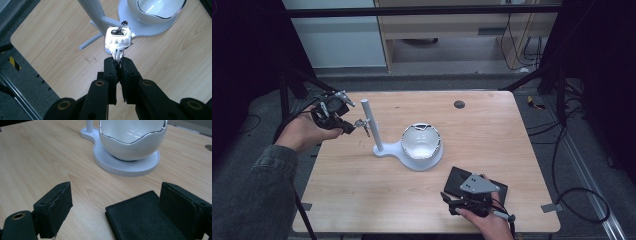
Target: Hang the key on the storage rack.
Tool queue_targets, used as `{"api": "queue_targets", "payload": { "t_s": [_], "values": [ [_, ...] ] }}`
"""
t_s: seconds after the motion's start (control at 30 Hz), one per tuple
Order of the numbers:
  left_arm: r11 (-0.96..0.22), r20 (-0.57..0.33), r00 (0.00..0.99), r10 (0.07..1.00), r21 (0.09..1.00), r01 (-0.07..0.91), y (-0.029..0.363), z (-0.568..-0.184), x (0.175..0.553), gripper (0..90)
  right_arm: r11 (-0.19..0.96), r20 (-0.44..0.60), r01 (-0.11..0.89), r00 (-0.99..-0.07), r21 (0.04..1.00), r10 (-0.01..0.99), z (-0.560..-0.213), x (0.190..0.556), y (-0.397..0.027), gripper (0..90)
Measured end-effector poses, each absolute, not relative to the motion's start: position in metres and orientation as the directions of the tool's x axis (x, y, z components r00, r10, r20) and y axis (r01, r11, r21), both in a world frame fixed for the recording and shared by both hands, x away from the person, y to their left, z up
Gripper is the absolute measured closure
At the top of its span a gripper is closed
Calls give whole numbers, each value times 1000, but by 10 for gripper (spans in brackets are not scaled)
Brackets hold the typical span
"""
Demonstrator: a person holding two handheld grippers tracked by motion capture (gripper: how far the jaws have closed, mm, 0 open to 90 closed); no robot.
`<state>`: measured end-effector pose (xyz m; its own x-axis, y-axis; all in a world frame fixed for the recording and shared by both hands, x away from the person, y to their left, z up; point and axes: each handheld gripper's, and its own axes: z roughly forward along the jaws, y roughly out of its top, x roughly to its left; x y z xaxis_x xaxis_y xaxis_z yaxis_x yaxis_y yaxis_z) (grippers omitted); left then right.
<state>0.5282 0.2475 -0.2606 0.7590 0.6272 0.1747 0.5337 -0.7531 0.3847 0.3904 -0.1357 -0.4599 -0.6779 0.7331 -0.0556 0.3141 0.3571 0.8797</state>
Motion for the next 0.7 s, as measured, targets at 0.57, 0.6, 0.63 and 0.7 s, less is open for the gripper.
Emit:
{"api": "queue_targets", "payload": {
  "t_s": [0.57, 0.6, 0.63, 0.7],
  "values": [
    [-697, 120, 728, 674, 430, 574, 253, -272, 544, 886, 349, -38, 358, -648, 866, 760, -466, 396, -146, 118],
    [-690, 109, 729, 676, 439, 575, 254, -273, 545, 886, 350, -38, 359, -649, 865, 760, -466, 396, -146, 118],
    [-690, 109, 729, 676, 439, 575, 254, -273, 545, 886, 350, -38, 359, -649, 865, 760, -466, 396, -146, 118],
    [-679, 102, 723, 683, 455, 577, 256, -276, 546, 886, 354, -44, 358, -647, 864, 762, -466, 395, -147, 118]
  ]
}}
